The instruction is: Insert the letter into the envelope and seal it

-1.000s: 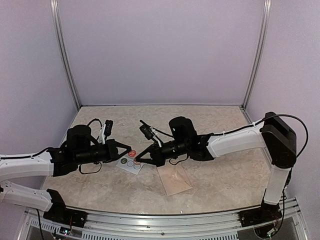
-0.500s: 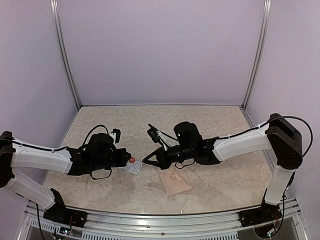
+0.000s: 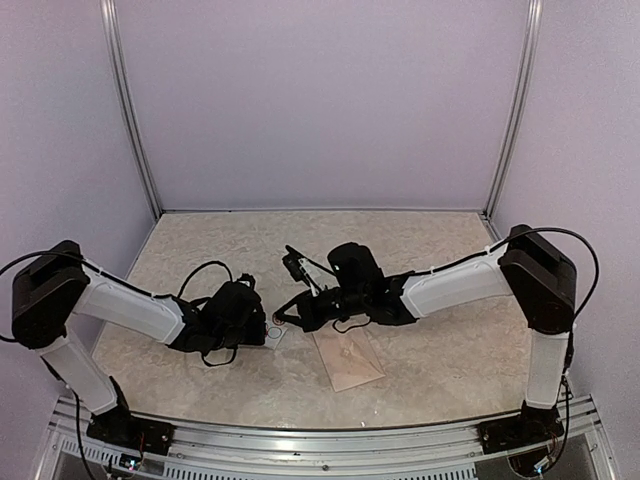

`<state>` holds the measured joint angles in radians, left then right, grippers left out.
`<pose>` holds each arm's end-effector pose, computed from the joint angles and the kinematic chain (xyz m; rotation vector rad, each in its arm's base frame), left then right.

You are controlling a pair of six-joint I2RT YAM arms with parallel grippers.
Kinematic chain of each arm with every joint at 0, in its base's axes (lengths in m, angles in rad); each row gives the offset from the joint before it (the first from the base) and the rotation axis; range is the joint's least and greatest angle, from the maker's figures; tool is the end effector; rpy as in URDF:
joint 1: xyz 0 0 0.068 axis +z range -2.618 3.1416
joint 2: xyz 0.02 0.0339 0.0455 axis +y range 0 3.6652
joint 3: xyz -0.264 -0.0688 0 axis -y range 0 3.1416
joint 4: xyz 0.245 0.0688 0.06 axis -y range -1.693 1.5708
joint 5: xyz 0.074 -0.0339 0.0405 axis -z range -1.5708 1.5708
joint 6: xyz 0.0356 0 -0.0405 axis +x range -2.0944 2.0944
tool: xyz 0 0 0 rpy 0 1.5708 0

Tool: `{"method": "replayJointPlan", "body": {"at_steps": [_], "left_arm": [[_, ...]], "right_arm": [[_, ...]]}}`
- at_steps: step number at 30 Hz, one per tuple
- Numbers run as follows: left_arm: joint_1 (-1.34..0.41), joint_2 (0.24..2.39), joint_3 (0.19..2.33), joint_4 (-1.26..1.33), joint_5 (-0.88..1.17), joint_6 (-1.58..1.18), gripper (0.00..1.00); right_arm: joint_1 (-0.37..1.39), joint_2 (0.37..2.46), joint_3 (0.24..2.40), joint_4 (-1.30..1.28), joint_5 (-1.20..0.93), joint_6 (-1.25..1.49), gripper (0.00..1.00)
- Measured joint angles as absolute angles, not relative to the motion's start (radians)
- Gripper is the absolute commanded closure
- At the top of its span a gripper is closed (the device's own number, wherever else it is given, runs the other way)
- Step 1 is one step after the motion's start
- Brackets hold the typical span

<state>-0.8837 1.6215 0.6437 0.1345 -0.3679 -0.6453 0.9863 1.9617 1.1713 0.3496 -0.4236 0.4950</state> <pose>0.1947 -0.2171 0.1274 0.1145 2.3596 -0.3045 0.2261 0.3683 0.1803 -0.8368 2.0884 1.3073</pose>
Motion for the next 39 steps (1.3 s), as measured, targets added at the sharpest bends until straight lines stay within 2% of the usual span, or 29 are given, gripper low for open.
{"method": "replayJointPlan", "body": {"at_steps": [17,27,32,37,39], "left_arm": [[-0.884,1.673,0.646,0.153,-0.39,-0.649,1.0],[-0.884,1.673,0.646,0.163,-0.389,-0.65,1.0],[-0.884,1.671,0.645,0.163,-0.389,-0.651,0.86],[-0.883,1.626,0.645,0.135,-0.396,-0.659,0.68],[-0.883,1.594,0.645,0.109,-0.409,-0.666,0.66]], "right_arm": [[0.974,2.239,1.406,0.298,-0.438,0.56,1.0],[0.97,2.315,1.475,0.205,-0.422,0.566,1.0],[0.968,2.329,1.505,0.177,-0.41,0.566,1.0],[0.965,2.334,1.516,0.168,-0.402,0.566,1.0],[0.965,2.334,1.516,0.167,-0.401,0.566,1.0]]}}
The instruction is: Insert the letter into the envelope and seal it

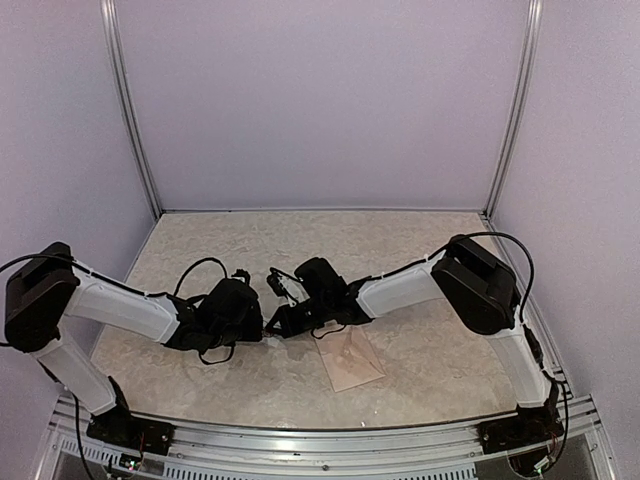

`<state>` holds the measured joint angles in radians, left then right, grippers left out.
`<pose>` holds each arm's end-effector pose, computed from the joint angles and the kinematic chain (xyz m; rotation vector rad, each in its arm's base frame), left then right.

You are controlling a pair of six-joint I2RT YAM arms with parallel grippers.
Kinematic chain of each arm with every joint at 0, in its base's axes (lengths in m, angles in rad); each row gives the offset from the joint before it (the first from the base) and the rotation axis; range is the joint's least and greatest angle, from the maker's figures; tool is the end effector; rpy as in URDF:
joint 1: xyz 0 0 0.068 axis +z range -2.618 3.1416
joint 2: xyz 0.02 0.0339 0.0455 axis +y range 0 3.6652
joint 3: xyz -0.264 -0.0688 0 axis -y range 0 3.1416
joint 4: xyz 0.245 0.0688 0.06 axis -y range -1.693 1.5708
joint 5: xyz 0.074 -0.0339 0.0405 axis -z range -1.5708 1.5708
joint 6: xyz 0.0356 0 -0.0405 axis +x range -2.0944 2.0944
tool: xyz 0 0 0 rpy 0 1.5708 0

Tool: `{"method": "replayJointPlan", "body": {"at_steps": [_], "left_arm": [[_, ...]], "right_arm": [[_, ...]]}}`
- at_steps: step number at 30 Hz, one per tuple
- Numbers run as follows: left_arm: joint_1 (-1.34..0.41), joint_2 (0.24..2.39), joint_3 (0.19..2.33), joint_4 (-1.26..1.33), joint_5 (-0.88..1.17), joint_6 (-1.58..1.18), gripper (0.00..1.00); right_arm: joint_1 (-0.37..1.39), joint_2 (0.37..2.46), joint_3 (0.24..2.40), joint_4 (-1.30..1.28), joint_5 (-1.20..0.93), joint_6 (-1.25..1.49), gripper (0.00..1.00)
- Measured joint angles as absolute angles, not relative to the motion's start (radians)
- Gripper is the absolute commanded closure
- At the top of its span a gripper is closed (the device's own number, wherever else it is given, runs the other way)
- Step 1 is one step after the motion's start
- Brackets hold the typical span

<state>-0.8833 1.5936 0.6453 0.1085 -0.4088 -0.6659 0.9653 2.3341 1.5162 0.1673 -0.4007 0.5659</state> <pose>0.1942 -0.2142 0.1340 0.0691 2.3386 -0.2787 0.2725 0.4180 0.1018 -0.7329 2.3693 1.2087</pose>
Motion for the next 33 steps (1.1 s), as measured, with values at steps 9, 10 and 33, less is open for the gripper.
{"method": "replayJointPlan", "body": {"at_steps": [9,10,33], "left_arm": [[-0.861,1.431,0.616,0.072,-0.398,-0.688,0.67],[-0.858,1.425,0.614,0.073,-0.392,-0.691,0.67],[-0.935,1.372,0.635,0.194,-0.205,-0.673,0.54]], "right_arm": [[0.959,2.291,1.417,0.243,-0.455,0.577,1.0],[0.958,2.274,1.392,0.253,-0.463,0.579,1.0],[0.879,1.578,0.847,0.235,-0.302,0.575,1.0]]}}
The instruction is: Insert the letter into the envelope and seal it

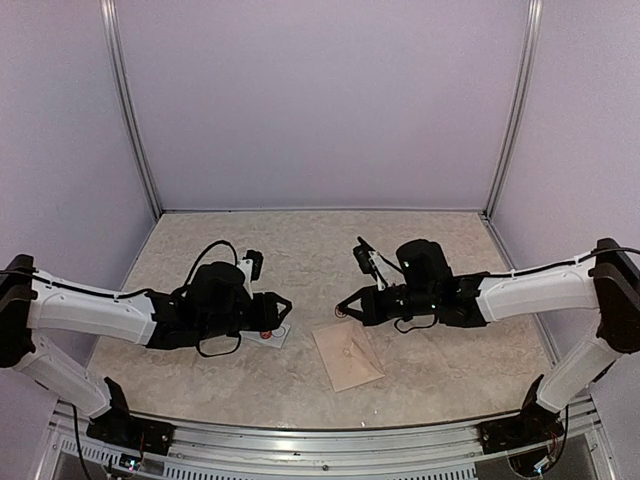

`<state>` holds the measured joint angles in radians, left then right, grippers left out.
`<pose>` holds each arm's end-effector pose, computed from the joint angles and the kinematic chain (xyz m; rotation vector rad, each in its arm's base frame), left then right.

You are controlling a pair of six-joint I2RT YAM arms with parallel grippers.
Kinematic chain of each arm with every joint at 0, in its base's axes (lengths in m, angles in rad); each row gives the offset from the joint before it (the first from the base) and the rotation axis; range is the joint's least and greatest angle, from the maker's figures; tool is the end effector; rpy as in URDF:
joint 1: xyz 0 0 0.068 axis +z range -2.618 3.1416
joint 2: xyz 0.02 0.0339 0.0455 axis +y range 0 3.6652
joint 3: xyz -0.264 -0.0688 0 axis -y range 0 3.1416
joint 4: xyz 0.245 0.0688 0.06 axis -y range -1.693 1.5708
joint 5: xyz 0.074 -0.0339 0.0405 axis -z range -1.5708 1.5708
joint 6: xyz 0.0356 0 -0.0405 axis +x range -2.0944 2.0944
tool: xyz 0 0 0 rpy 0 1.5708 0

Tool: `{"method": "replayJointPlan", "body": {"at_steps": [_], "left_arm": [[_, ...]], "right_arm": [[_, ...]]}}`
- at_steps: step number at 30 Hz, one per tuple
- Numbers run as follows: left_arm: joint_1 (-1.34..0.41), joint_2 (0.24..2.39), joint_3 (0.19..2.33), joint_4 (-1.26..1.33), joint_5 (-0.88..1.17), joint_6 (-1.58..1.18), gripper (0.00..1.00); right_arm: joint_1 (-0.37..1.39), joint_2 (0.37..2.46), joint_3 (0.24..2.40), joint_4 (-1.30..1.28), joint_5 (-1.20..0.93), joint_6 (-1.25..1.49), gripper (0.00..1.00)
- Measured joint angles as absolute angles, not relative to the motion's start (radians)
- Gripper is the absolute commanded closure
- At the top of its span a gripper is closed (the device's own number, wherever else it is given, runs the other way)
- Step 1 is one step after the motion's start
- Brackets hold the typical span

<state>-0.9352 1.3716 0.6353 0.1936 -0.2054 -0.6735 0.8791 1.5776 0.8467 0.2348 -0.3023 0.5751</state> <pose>0.1737 -0.2233 0.1960 0.1592 2.1855 -0.7335 0.2082 0.2680 0.2072 -0.5457 2.2061 1.1539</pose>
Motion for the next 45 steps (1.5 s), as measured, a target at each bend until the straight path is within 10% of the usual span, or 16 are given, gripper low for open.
{"method": "replayJointPlan", "body": {"at_steps": [45], "left_arm": [[-1.022,1.908,0.861,0.329,0.112,-0.596,1.0]], "right_arm": [[0.824,1.78,0.639,0.44,-0.43,0.728,1.0]]}}
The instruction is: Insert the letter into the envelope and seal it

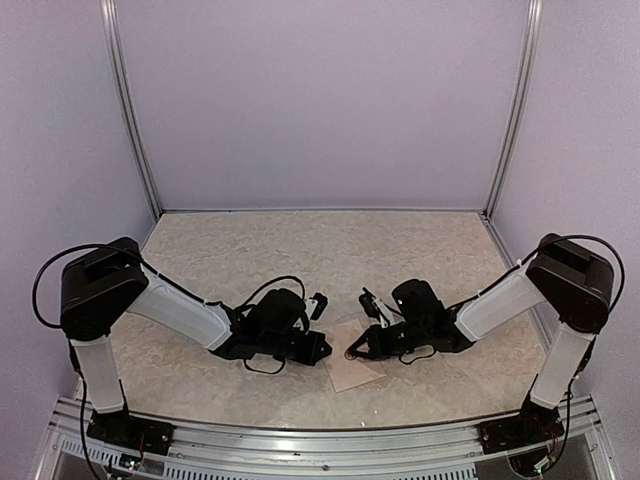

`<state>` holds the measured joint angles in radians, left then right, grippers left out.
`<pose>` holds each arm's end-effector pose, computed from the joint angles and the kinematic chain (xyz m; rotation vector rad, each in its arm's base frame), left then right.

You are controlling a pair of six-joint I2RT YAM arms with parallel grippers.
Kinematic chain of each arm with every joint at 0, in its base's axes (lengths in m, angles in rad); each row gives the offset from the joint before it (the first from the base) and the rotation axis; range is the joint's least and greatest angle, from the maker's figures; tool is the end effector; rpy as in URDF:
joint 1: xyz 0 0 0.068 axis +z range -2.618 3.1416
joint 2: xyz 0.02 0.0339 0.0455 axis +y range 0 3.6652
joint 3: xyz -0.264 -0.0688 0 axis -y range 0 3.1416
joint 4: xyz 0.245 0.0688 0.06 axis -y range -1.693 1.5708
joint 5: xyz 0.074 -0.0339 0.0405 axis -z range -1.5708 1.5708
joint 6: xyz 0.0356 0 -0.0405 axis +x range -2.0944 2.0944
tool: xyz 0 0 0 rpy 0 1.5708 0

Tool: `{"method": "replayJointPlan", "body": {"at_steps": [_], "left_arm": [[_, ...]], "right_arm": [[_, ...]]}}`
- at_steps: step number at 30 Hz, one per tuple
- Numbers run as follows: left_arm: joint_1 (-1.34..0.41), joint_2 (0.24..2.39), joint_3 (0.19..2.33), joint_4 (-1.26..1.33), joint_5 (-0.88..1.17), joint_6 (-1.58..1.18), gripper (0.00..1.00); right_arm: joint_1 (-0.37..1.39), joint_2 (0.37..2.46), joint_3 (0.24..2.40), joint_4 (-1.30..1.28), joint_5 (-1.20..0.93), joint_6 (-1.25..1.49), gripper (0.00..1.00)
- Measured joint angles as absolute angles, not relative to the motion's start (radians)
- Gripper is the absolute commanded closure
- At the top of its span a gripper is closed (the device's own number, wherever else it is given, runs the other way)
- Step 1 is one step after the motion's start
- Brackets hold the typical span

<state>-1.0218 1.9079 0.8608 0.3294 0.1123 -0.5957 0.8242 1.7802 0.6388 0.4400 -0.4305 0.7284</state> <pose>0.1866 -0.3128 0.1086 0.5856 2.4077 -0.9105 0.2014 0.2396 0.1053 -0.3784 2.5194 1.2199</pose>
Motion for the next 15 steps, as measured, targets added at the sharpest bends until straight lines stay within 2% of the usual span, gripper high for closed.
{"method": "replayJointPlan", "body": {"at_steps": [15], "left_arm": [[-1.021,1.91,0.862,0.329,0.112,-0.596,1.0]], "right_arm": [[0.831,1.814,0.671,0.438,-0.425,0.724,1.0]]}}
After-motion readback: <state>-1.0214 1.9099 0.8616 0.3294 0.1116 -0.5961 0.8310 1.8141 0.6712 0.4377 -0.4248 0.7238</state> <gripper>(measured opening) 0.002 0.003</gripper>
